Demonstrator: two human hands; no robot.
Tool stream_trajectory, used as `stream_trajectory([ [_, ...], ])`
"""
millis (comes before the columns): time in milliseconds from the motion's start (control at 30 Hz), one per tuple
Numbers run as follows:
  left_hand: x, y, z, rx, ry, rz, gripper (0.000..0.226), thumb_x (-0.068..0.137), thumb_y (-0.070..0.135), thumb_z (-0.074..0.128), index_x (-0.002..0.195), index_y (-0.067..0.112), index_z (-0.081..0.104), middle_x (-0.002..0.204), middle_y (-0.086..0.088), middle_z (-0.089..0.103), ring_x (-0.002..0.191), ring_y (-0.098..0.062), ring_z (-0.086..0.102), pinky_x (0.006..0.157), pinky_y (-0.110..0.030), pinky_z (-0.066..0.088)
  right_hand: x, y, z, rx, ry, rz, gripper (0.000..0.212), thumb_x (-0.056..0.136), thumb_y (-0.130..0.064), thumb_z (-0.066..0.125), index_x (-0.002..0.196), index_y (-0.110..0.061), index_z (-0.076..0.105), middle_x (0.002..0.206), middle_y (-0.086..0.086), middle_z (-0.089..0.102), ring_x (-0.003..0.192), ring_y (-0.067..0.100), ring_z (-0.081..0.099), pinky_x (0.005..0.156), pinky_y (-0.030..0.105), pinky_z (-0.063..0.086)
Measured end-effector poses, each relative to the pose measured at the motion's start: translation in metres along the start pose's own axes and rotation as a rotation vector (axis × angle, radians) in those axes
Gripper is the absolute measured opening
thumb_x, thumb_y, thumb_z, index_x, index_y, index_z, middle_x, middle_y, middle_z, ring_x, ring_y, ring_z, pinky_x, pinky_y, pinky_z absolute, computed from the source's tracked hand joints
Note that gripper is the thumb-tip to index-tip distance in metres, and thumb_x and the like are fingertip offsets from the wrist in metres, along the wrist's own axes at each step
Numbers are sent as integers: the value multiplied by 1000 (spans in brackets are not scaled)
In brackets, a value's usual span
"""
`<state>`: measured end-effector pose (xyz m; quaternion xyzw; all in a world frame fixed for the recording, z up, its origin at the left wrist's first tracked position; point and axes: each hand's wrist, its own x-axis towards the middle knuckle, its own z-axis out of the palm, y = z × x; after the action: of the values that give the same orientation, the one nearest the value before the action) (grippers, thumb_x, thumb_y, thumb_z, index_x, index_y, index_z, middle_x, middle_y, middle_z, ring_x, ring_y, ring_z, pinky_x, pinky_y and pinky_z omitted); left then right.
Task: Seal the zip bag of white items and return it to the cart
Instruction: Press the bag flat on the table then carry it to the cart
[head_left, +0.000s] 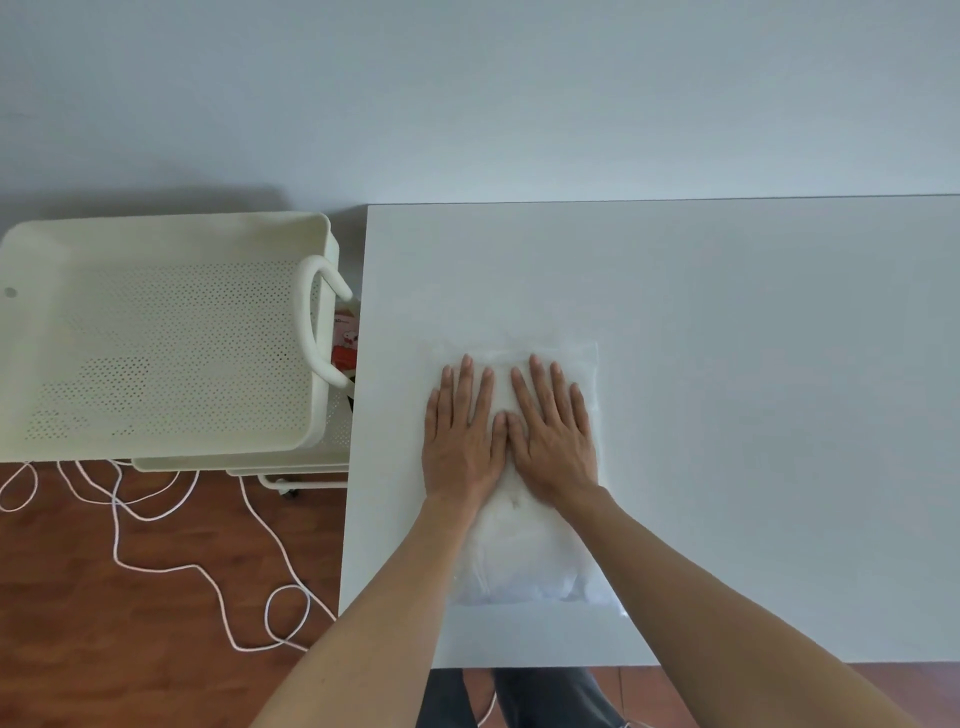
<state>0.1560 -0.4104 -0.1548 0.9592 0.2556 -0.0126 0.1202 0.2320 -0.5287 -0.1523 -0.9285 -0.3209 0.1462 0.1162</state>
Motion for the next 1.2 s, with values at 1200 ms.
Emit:
stream_trajectory([
  [1200, -43, -31, -49, -178, -109, -145, 61, 104, 46, 33, 158, 20, 21, 164, -13, 16, 146, -34, 25, 117, -47, 27, -45, 67, -58, 150, -173, 43, 74, 110, -50, 28, 166, -17, -5, 175, 7, -6, 162, 23, -1, 129, 38, 7],
])
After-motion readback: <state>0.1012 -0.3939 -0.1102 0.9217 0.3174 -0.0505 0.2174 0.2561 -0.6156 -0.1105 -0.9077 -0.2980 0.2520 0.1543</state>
